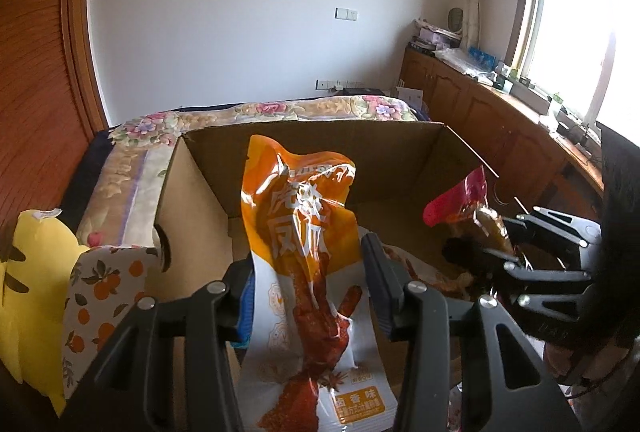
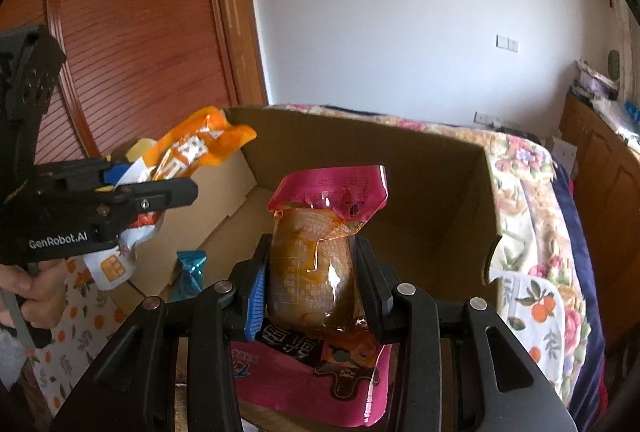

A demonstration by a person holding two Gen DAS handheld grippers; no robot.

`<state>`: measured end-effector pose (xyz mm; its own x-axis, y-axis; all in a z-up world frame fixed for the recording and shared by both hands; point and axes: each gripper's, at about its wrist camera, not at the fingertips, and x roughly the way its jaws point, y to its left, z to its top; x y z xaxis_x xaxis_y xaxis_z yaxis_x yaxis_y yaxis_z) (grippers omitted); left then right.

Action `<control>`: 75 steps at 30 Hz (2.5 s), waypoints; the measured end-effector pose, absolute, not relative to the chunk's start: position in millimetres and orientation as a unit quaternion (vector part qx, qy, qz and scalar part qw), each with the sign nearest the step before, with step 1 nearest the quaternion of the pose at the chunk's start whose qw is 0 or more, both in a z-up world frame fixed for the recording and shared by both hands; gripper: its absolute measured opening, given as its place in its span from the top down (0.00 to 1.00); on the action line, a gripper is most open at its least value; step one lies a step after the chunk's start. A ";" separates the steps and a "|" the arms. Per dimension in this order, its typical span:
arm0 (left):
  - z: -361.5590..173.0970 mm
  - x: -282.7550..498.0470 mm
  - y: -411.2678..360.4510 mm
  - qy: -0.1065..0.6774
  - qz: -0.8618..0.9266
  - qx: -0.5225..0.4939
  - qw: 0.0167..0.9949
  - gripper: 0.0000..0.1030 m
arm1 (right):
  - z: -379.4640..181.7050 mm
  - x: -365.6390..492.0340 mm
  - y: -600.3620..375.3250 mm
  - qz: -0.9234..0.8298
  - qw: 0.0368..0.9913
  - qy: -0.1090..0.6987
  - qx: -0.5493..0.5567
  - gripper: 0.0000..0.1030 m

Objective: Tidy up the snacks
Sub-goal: 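Lift both held snacks and carry them over the cardboard box, then open both grippers to drop the orange pack and pink sausage into the box, then move both tools back from the box toward the snack pile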

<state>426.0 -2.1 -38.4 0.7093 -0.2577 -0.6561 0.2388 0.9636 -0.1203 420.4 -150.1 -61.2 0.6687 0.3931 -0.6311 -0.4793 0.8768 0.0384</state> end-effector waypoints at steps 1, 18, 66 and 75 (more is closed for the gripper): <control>-39.3 426.6 -2.9 0.359 -0.133 -0.011 0.924 0.55 | -63.3 419.6 -149.3 0.238 0.910 0.332 -0.068 0.60; -28.0 412.5 1.8 0.372 -0.138 0.004 0.918 0.45 | -54.6 413.1 -153.7 0.207 0.916 0.340 -0.057 0.38; -116.8 231.5 13.0 0.393 -0.147 0.005 0.908 0.39 | -117.5 253.8 -156.6 0.241 0.891 0.384 -0.021 0.39; -129.0 228.0 38.6 0.404 -0.126 -0.011 0.906 0.39 | -132.9 272.2 -100.6 0.294 0.860 0.412 -0.066 0.42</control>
<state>228.0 38.6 -129.0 0.6419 -0.2373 -0.7291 0.2191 0.9680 -0.1221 272.2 -100.6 -132.9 0.4871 0.4508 -0.7480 -0.5595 0.8187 0.1291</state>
